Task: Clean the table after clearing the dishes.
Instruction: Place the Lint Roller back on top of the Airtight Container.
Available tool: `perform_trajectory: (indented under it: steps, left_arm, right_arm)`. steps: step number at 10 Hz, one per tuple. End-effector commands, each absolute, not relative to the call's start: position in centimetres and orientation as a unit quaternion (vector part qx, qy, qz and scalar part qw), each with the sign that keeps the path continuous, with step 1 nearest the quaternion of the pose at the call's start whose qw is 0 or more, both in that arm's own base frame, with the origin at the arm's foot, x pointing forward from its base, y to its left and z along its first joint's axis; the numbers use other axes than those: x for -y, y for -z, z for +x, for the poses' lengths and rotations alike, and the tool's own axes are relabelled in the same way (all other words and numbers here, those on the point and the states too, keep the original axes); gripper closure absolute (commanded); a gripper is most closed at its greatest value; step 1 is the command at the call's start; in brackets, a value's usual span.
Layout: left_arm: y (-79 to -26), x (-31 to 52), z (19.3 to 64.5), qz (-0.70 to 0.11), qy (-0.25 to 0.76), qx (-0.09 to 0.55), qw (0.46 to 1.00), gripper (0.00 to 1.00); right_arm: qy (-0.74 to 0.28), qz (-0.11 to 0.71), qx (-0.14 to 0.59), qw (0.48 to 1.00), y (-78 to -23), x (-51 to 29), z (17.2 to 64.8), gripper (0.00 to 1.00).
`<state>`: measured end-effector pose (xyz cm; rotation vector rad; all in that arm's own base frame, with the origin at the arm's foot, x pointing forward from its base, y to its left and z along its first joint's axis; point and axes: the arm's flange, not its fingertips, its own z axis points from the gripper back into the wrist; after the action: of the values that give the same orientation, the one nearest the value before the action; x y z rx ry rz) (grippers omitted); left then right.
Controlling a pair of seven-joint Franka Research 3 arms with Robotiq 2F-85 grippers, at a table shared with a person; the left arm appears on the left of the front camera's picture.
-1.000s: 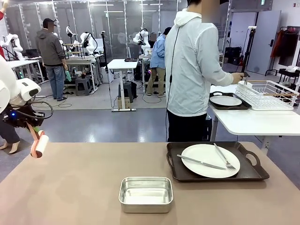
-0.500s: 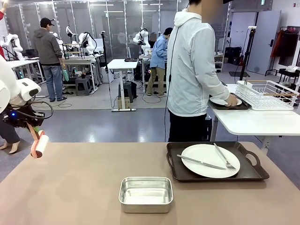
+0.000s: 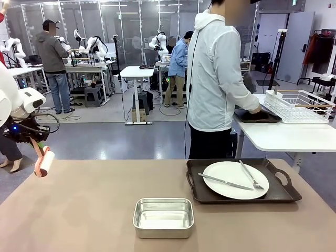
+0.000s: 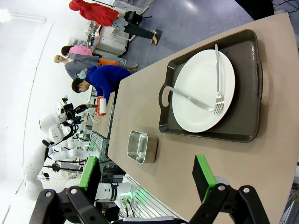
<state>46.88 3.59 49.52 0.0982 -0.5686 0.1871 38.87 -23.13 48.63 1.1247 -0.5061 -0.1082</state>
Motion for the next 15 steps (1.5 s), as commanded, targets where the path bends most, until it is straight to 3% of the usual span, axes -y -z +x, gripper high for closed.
perform_trajectory:
  steps: [1, 2, 4, 5, 6, 10, 12, 15]
  left_arm:
    - [-49.7, -3.8, 46.9, 0.049, -0.089, 0.287, 0.953, 0.79]
    - [-49.5, -3.6, 46.9, 0.048, -0.092, 0.28, 0.954, 0.79]
    - [-52.9, 2.7, 43.3, 0.058, 0.064, 0.316, 0.945, 0.79]
    - [-54.0, 6.4, 40.6, 0.052, 0.158, 0.303, 0.938, 0.79]
    - [-55.1, 9.0, 38.7, 0.067, 0.246, 0.298, 0.92, 0.79]
    - [-56.7, 19.4, 33.0, -0.014, 0.514, 0.251, 0.82, 0.79]
    - [-55.4, 24.7, 31.3, -0.051, 0.597, 0.208, 0.773, 0.79]
    - [-53.7, 30.2, 31.3, -0.067, 0.673, 0.194, 0.71, 0.79]
  right_arm:
    - [0.048, 0.529, 0.239, 0.813, -48.9, 23.1, 38.7, 0.0]
    - [0.048, 0.529, 0.239, 0.813, -48.9, 23.1, 38.7, 0.0]
    - [0.048, 0.529, 0.239, 0.813, -48.9, 23.1, 38.7, 0.0]
    - [0.048, 0.529, 0.239, 0.813, -48.9, 23.1, 38.7, 0.0]
    - [0.048, 0.529, 0.239, 0.813, -48.9, 23.1, 38.7, 0.0]
    - [0.048, 0.529, 0.239, 0.813, -48.9, 23.1, 38.7, 0.0]
    - [0.048, 0.529, 0.239, 0.813, -48.9, 23.1, 38.7, 0.0]
    - [0.048, 0.529, 0.239, 0.813, -48.9, 23.1, 38.7, 0.0]
